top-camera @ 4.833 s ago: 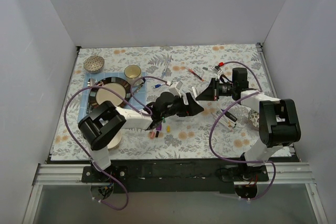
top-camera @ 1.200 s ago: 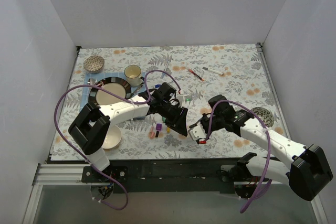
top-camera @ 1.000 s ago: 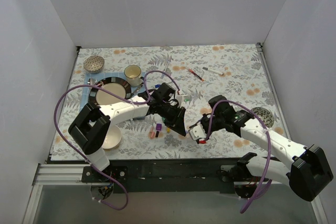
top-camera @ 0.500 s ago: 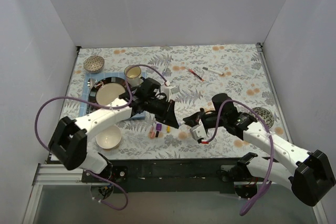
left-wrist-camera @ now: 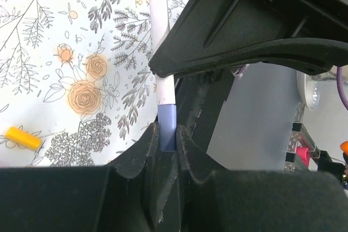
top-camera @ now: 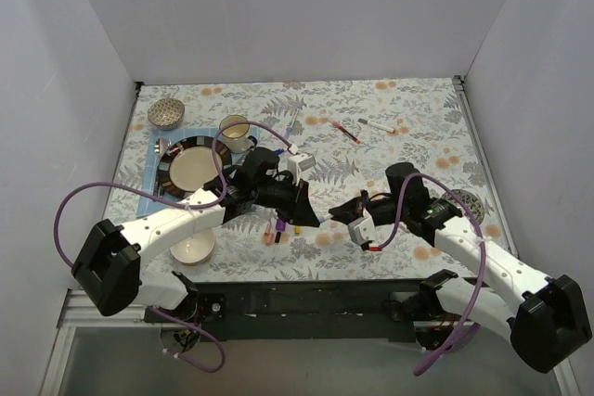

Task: Open the pen caps

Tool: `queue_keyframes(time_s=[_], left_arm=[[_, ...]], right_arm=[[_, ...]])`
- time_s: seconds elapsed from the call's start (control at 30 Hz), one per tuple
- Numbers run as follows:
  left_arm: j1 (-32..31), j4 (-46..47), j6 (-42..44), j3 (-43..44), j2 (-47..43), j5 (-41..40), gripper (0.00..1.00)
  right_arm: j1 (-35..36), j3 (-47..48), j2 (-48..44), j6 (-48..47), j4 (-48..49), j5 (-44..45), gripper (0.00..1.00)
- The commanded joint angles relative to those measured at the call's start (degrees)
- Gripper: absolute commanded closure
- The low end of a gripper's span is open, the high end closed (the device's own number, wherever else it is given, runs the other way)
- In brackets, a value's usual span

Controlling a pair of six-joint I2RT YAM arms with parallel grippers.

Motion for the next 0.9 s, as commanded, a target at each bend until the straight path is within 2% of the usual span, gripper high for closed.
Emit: queue_keyframes(time_s=[0.0,0.3,0.37,0.43,0.57,0.67,0.8,0.87], left_arm=[[-1.5,-18.2,0.9,-2.3,-1.4,7.4,1.00],[-3.1,-19.0,0.6,-2.4,-1.1,5.4,1.00],[-2.9,-19.2,0.2,-1.5,-1.5,1.1,1.00],[-2.6,-18.3,-2.6,-1.7,-2.5,-2.5,1.00],[-2.2,-13.2,-7.5,-4.2,-5.1,-17.1,1.00],[-2.2,-10.3,-10.7,-5.8,-6.2,-23.8,1.00],[-2.2,-8.6,-12.0,-5.0,-2.8,-35.2,1.00],[-2.2,-8.3,-12.0,-3.6,0.6,-38.1,0.99]], right_arm=[[-10.2,-1.5,-0.7,-0.9,-7.1,21.6,0.99],[-13.6,-1.8,-1.7,-0.8,-6.1,22.8,0.99],[-14.6,-1.3,-1.8,1.4,-5.7,21.4,0.99],[-15.2,-0.1,-1.4,7.6,-4.2,20.8,0.99],[-17.4,2.1,0.4,17.3,-4.2,16.7,0.99],[-19.2,3.3,1.5,25.2,-4.7,14.7,0.99],[-21.9,5.4,4.7,34.7,-4.3,14.7,0.99],[-23.6,7.4,6.1,38.6,-5.2,14.7,0.99]])
